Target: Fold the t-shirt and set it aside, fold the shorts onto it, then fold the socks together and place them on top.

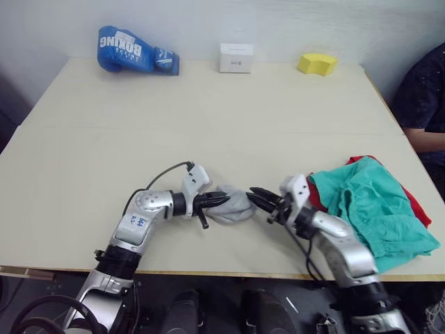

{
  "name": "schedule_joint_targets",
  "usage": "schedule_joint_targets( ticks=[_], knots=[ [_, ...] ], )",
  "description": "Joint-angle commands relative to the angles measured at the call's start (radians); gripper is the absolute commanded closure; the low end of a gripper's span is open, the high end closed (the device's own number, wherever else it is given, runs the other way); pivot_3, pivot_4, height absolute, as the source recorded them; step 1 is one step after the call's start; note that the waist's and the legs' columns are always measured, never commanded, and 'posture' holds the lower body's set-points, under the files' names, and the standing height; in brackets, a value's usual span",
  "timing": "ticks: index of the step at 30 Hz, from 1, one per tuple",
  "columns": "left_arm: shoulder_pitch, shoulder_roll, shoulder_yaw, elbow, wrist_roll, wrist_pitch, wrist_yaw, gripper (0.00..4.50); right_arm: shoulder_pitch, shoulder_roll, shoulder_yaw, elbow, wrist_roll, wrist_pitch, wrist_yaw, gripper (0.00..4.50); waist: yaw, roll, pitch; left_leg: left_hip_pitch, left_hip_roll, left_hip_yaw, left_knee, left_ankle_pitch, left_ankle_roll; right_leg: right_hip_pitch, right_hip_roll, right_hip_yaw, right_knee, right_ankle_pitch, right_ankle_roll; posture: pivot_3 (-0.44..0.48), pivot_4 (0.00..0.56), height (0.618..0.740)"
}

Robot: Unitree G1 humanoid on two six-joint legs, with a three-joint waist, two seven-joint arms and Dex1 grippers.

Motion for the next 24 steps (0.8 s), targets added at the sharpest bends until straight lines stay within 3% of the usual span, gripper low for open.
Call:
schedule_joint_targets(
  ticks=[1,4,7,8,11,18,24],
  knots=[
    [0.021,-0.007,-0.002,0.039,0.021,-0.027,0.008,4.50,-0.011,-0.084,-0.154,-0.064,0.467,0.402,-0.168,2.17,0.000,0.000,0.000,0.000,0.000,-0.001,0.000,0.000,0.000,0.000,0.000,0.000,0.000,0.000,0.000,0.000,0.150,0.740],
    [0.019,-0.017,0.010,0.058,0.027,-0.074,0.017,4.50,-0.020,-0.153,-0.188,0.018,0.818,0.565,-0.386,1.18,0.000,0.001,-0.001,0.000,0.000,-0.001,-0.001,-0.001,0.000,0.000,0.000,-0.001,-0.001,0.000,-0.002,0.000,0.150,0.740],
    [0.020,-0.021,0.011,0.074,0.031,-0.096,0.015,4.50,-0.020,-0.162,-0.133,0.051,0.988,0.568,-0.565,0.17,0.000,0.001,-0.001,-0.001,0.001,-0.001,-0.001,0.001,0.002,0.000,0.000,-0.001,-0.001,0.000,-0.002,0.000,0.150,0.740],
    [0.021,-0.021,0.010,0.079,0.032,-0.103,0.014,4.50,-0.023,-0.140,-0.110,0.071,1.052,0.537,-0.646,0.03,0.000,0.001,-0.001,-0.001,0.001,0.000,-0.001,0.001,0.003,0.000,0.000,-0.001,-0.002,0.000,-0.002,0.000,0.150,0.740],
    [0.024,-0.020,0.010,0.085,0.033,-0.115,0.013,4.50,-0.038,-0.104,-0.046,0.114,1.172,0.473,-0.837,0.03,0.000,0.001,-0.001,-0.001,0.001,0.000,-0.001,0.002,0.005,0.000,0.000,-0.001,-0.001,0.000,-0.002,0.000,0.150,0.740],
    [0.041,-0.008,0.017,0.069,0.029,-0.109,0.012,4.50,-0.098,-0.016,0.073,0.220,1.213,0.406,-1.099,0.03,-0.004,0.001,-0.001,-0.001,0.001,0.001,0.000,0.002,0.006,-0.001,0.000,-0.001,-0.001,0.000,-0.001,0.000,0.150,0.740],
    [0.047,0.003,0.016,0.057,0.030,-0.091,0.012,4.50,-0.173,0.125,0.106,0.279,1.199,0.355,-1.146,0.03,-0.016,0.000,-0.007,0.000,0.002,0.001,-0.001,0.002,0.006,0.000,0.001,-0.001,-0.001,0.000,-0.001,0.000,0.150,0.740]
  ],
)
